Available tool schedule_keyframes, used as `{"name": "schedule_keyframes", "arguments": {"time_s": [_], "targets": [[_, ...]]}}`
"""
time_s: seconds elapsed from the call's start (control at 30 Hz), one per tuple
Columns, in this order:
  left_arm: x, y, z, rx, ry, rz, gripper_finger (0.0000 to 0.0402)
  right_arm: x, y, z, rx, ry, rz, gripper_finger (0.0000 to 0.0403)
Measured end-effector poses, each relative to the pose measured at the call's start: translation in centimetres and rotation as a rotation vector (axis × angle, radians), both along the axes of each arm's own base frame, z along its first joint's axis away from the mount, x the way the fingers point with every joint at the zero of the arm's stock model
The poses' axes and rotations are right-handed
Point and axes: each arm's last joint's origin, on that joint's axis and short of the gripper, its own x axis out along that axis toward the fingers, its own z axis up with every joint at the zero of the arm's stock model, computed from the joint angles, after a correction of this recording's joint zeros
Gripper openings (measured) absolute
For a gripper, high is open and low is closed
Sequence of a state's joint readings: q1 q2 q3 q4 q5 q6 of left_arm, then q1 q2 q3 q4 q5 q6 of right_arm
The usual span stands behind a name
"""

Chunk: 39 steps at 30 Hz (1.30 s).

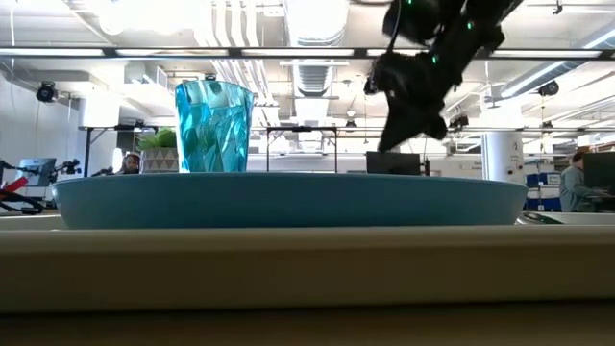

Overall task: Pick and place plate/cup/fork/spoon on tray
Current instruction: Adjust the gray tray

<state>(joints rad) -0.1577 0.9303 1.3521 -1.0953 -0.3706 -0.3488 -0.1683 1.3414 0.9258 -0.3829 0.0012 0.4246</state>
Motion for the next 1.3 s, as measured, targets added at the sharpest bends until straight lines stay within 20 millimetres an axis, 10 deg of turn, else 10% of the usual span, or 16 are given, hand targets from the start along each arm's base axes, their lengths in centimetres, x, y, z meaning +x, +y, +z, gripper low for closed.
{"name": "schedule_keyframes", "arguments": {"time_s": [0.6, 0.77, 1.3], "targets": [[3.7, -2.8, -17.6, -0.535, 0.214, 0.056, 0.0001, -3.9, 0.3, 8.6, -0.192, -0.247, -0.013, 0.0008], [4.9, -3.2, -19.8, -0.616, 0.041, 0.011, 0.0, -5.0, 0.4, 9.2, -0.206, -0.238, -0.03, 0.0008], [4.7, -4.2, -23.2, -0.712, 0.242, 0.005, 0.0, -5.7, 0.5, 8.9, -0.192, -0.178, -0.029, 0.0009]]}}
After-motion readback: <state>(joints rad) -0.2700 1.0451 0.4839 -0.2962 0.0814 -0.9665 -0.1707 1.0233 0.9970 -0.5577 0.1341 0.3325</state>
